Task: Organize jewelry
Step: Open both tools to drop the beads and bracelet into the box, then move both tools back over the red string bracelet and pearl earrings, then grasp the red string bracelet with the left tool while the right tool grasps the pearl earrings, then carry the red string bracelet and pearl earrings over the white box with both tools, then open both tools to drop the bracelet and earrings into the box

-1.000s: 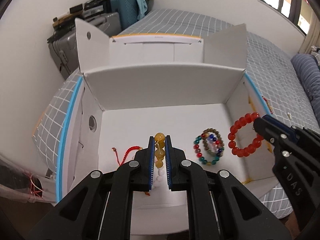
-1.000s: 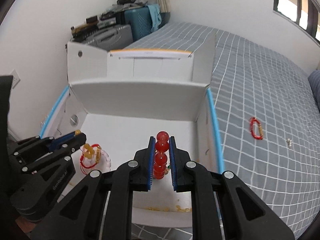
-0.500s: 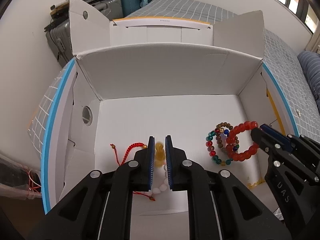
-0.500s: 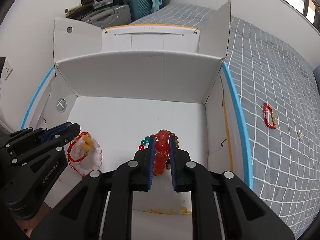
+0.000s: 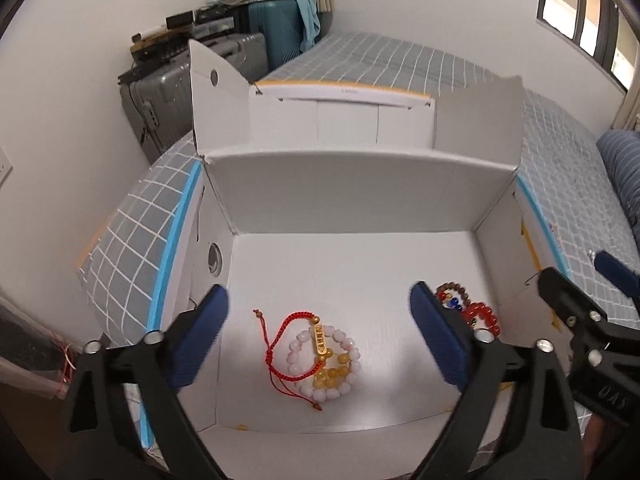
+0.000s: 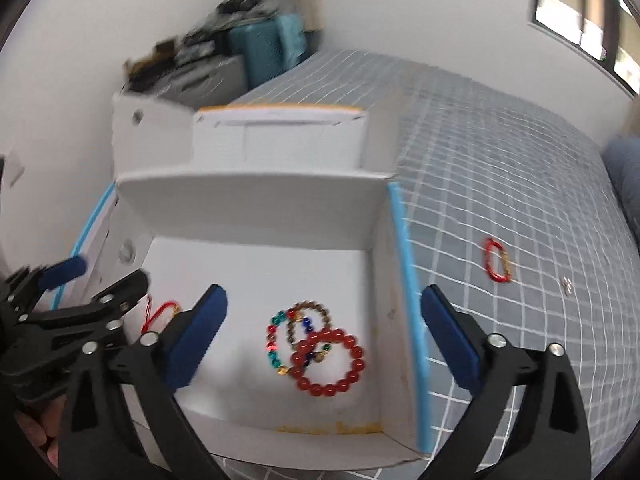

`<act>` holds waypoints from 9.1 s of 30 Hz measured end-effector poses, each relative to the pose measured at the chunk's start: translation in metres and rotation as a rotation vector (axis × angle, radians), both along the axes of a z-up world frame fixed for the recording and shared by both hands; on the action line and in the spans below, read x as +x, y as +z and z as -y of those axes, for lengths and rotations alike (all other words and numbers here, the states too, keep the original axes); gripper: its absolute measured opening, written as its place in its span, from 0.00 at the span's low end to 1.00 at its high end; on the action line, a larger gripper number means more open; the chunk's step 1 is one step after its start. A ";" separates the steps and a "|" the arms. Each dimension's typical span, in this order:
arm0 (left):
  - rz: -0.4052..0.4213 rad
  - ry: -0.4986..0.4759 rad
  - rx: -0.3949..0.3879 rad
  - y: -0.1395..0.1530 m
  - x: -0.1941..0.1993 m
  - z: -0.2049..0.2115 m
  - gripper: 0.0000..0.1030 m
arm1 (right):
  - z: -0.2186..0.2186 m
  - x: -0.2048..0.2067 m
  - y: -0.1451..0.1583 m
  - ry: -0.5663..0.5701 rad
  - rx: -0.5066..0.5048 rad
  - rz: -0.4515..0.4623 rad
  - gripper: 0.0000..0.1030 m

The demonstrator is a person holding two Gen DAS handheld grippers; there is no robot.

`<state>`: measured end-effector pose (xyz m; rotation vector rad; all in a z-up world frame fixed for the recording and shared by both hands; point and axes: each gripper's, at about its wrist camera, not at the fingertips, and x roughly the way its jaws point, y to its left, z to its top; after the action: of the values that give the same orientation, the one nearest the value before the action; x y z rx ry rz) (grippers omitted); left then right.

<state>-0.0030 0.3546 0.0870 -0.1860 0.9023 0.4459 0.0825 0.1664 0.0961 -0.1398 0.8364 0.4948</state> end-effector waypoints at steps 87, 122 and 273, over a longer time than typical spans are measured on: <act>-0.158 -0.288 -0.035 -0.148 0.315 0.291 0.57 | 0.293 0.254 -0.158 -0.365 -0.066 -0.260 0.11; -0.064 -0.393 -0.078 -0.094 0.274 0.312 0.12 | 0.307 0.212 -0.102 -0.368 -0.005 -0.154 0.10; 0.021 0.060 -0.017 -0.004 -0.016 -0.008 0.71 | -0.034 0.012 -0.023 0.074 -0.035 -0.055 0.66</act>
<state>-0.0186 0.3626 0.0834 -0.2327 0.8822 0.4913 0.0948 0.2006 0.0735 -0.1903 0.8963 0.5557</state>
